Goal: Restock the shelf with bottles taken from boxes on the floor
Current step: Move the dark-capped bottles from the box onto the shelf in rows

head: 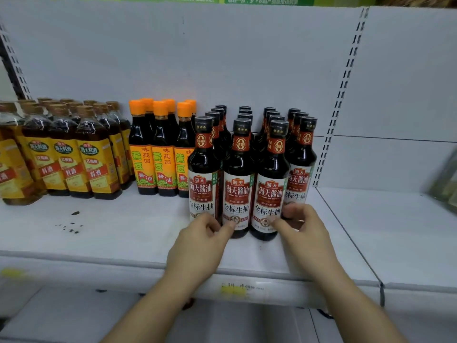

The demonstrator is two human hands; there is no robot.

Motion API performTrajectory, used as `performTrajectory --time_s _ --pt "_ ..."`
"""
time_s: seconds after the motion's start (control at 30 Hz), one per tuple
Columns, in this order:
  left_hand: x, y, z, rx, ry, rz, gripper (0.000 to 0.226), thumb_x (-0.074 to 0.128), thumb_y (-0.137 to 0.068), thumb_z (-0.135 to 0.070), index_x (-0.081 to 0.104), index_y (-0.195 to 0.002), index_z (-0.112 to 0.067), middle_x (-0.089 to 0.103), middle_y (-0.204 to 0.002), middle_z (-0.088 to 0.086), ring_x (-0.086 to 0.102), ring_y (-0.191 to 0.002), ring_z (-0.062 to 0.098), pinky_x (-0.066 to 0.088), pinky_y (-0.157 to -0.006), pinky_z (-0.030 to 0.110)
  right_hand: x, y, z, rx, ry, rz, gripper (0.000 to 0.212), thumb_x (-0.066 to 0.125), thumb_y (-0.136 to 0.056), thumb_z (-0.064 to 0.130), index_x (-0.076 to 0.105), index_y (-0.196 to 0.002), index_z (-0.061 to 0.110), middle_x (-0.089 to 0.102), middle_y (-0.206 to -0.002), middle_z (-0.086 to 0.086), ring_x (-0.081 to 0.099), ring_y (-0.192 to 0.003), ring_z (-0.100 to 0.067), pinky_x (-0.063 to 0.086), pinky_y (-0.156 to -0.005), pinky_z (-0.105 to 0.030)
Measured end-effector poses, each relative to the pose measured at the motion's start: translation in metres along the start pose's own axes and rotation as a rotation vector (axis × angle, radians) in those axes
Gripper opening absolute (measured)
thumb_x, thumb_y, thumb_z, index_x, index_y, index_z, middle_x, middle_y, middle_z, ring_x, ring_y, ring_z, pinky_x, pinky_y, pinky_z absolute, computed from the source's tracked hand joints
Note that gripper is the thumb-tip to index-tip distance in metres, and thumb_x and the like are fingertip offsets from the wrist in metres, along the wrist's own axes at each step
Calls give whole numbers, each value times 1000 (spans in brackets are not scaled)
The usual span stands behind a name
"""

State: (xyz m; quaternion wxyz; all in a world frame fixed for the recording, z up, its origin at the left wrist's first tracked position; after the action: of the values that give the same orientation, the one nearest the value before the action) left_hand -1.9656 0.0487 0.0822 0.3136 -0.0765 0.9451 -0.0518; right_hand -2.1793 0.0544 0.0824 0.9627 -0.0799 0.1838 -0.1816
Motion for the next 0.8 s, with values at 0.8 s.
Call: performTrajectory --time_s 0.8 --pt "-91 96 84 154 536 323 14 78 -86 -32 67 -94 -32 62 -70 -15 57 -65 16 45 -66 36 39 203 50 133 -12 -251 17 83 -84 33 73 -91 21 77 -85 4 73 -86 -13 56 -78 -31"
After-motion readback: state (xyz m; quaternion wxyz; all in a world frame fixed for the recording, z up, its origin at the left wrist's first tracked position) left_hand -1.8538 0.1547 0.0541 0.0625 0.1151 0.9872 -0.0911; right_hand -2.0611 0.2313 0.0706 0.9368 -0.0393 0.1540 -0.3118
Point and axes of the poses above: each hand's wrist, its own y-axis away from the middle knuckle, its own x-axis out of the palm, z = x × y, the point moved 1 cm from there along -y, towards the middle knuckle
